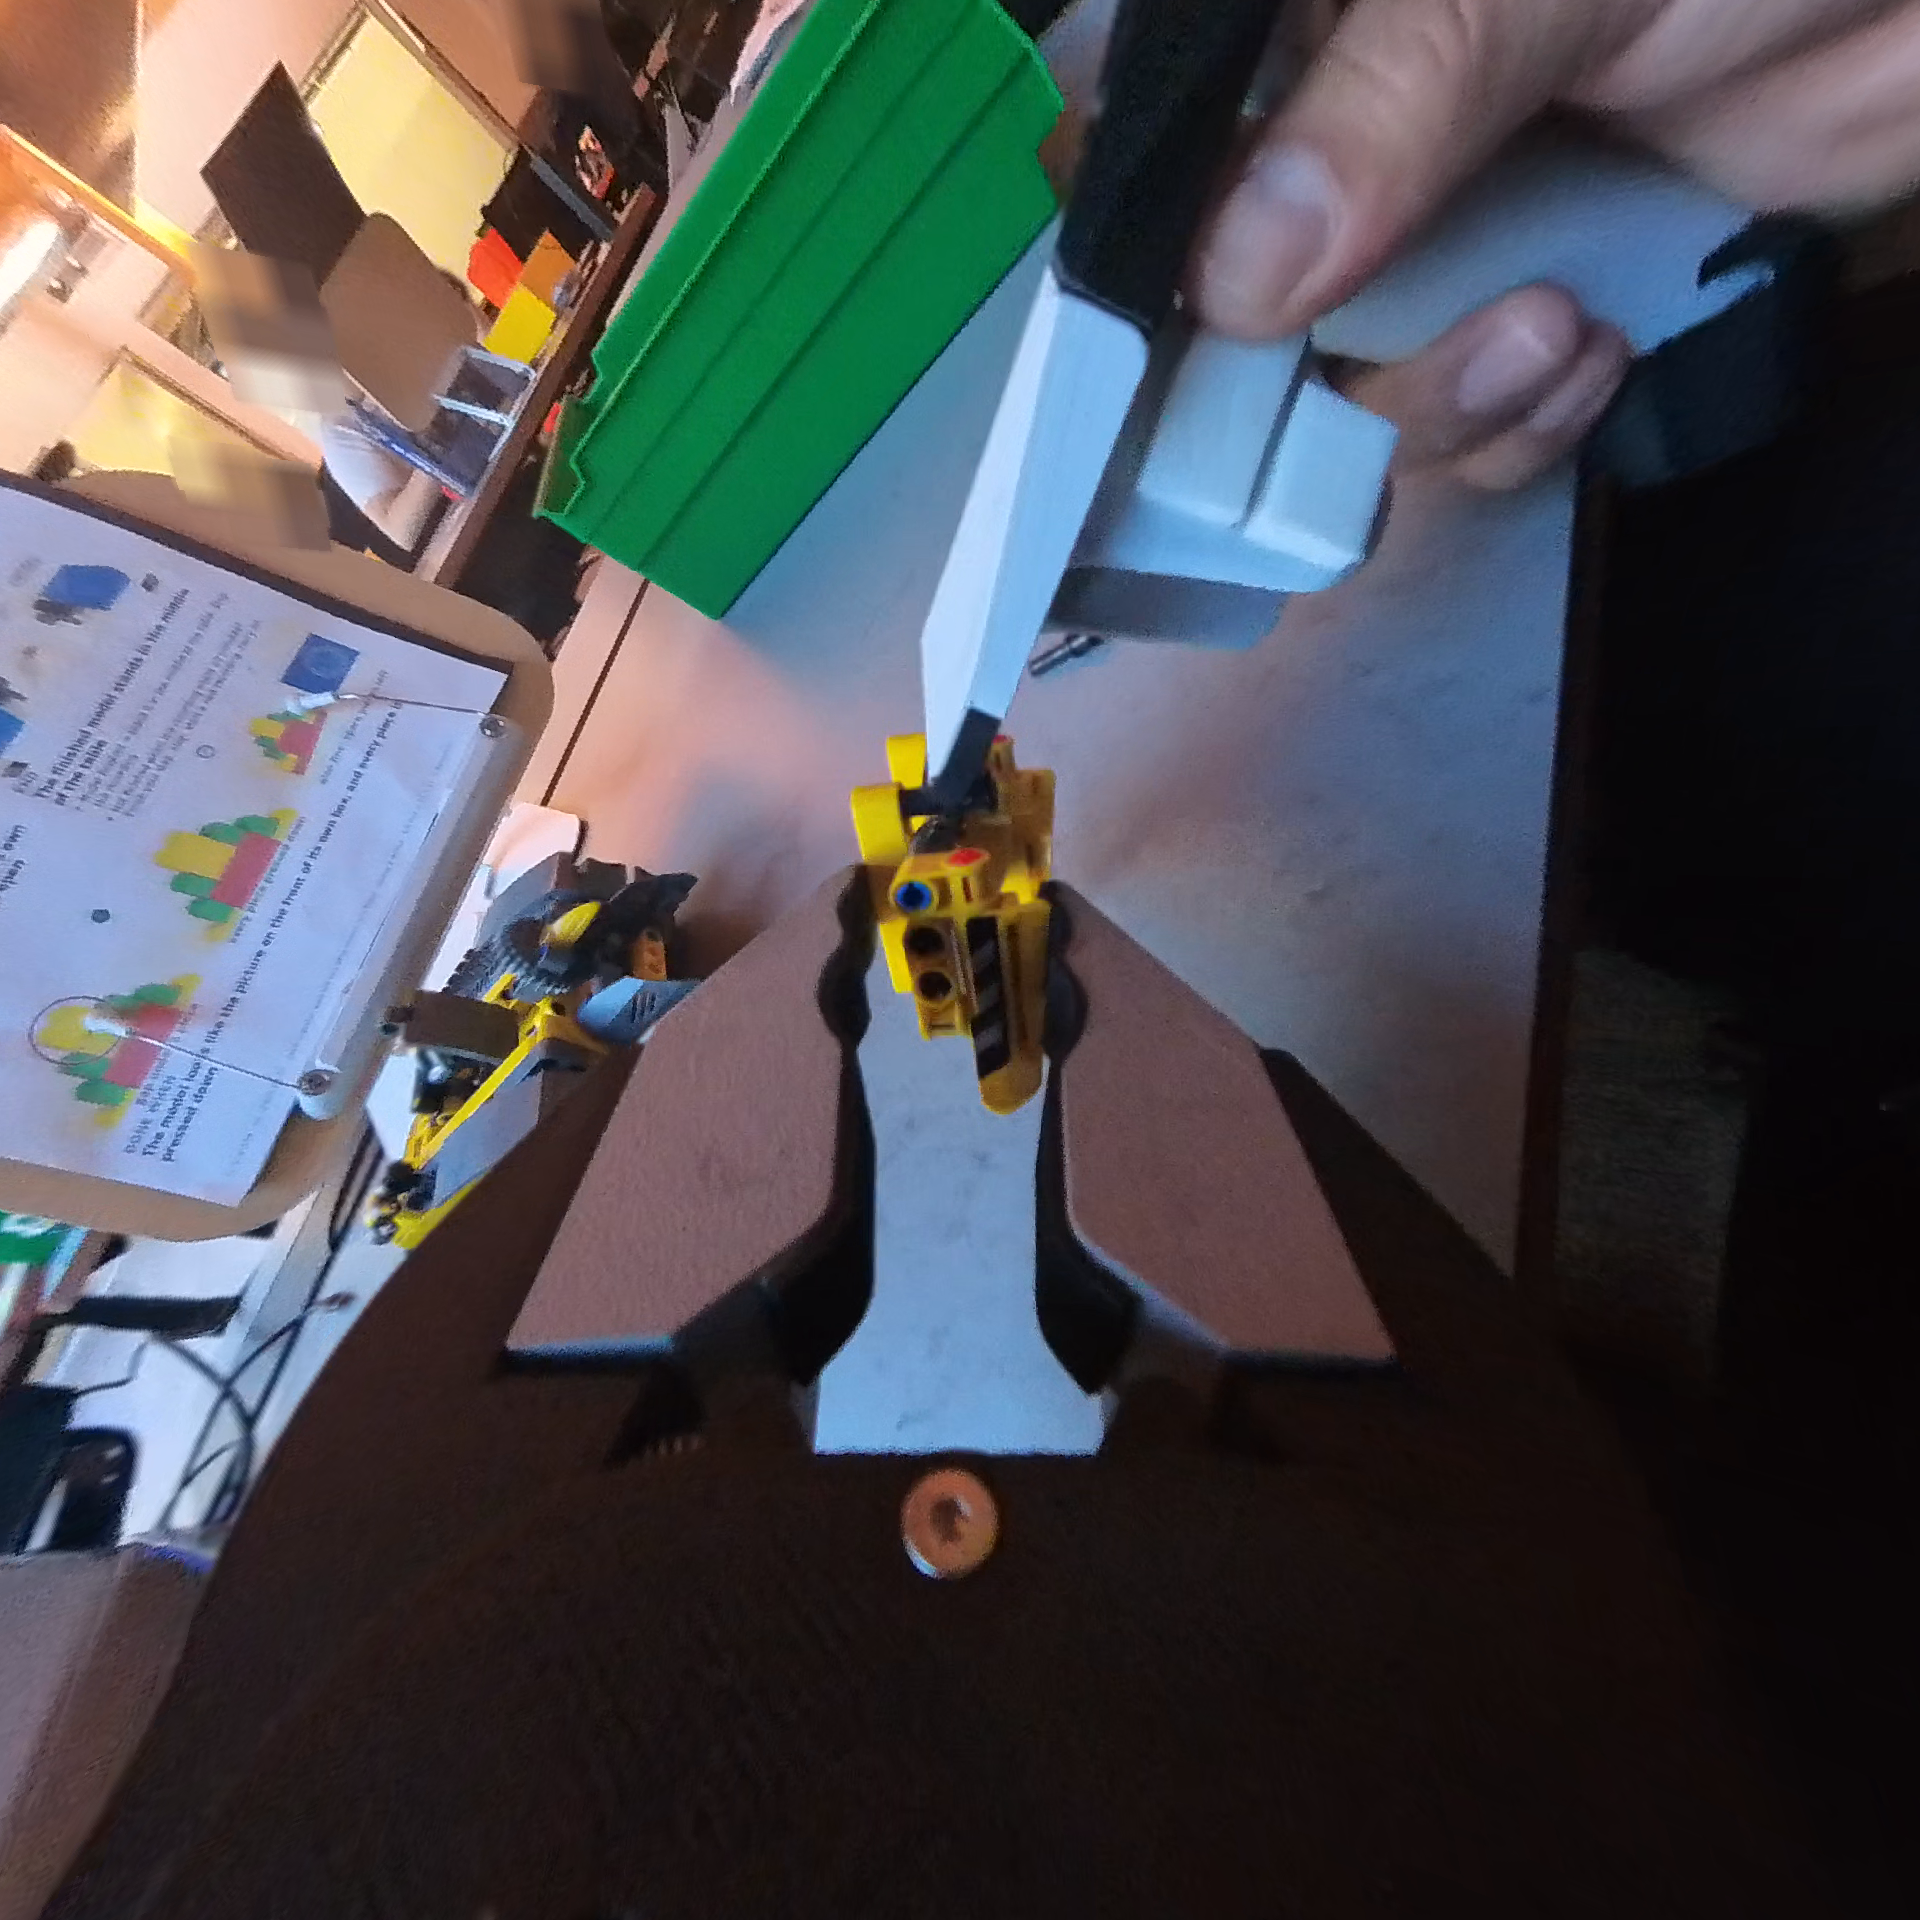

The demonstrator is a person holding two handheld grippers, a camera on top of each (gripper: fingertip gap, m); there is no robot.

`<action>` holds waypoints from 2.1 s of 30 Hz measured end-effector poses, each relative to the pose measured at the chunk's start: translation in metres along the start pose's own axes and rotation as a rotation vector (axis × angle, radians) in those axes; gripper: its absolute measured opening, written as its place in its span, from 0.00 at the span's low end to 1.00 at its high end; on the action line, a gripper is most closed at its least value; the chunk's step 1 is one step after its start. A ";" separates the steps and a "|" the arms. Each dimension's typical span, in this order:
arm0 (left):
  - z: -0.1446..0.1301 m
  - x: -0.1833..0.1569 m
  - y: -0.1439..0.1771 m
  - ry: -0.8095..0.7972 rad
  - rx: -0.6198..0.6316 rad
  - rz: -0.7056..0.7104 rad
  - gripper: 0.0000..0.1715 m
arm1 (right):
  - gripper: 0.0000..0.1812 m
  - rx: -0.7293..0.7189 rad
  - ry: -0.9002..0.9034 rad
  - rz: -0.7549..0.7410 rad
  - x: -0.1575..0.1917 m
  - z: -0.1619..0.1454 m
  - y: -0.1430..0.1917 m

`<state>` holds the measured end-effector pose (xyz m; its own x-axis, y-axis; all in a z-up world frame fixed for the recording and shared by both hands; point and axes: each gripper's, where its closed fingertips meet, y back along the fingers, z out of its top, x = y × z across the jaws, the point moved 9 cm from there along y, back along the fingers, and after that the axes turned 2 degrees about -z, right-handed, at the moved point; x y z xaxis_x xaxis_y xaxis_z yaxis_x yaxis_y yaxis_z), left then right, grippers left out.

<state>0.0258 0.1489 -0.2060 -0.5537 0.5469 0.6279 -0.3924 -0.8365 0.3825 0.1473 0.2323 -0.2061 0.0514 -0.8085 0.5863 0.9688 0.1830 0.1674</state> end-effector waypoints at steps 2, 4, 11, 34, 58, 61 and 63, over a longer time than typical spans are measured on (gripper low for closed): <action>0.000 0.000 0.000 0.021 -0.013 -0.006 0.16 | 0.02 -0.016 -0.007 -0.004 0.000 -0.001 0.001; 0.000 -0.002 -0.003 0.002 0.011 0.001 0.16 | 0.03 -0.006 0.014 -0.047 0.001 -0.002 -0.002; -0.001 -0.002 -0.004 0.055 -0.022 0.029 0.16 | 0.02 -0.051 0.004 -0.100 0.004 -0.004 -0.006; -0.026 -0.013 -0.021 -0.284 0.137 0.100 0.18 | 0.01 0.701 0.269 -0.144 -0.010 0.019 -0.046; -0.024 0.007 -0.010 -0.075 -0.005 0.136 0.16 | 0.00 0.385 0.292 -0.245 -0.020 0.009 -0.014; -0.019 0.005 -0.005 -0.074 -0.081 0.111 0.12 | 0.04 0.242 0.204 -0.156 -0.020 0.014 -0.013; -0.018 0.004 -0.004 -0.074 -0.102 0.092 0.11 | 0.09 0.192 0.102 -0.062 -0.019 0.012 -0.015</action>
<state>0.0118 0.1554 -0.2173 -0.5367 0.4608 0.7068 -0.4172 -0.8731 0.2524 0.1292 0.2513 -0.2103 0.0271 -0.8722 0.4883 0.9075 0.2263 0.3538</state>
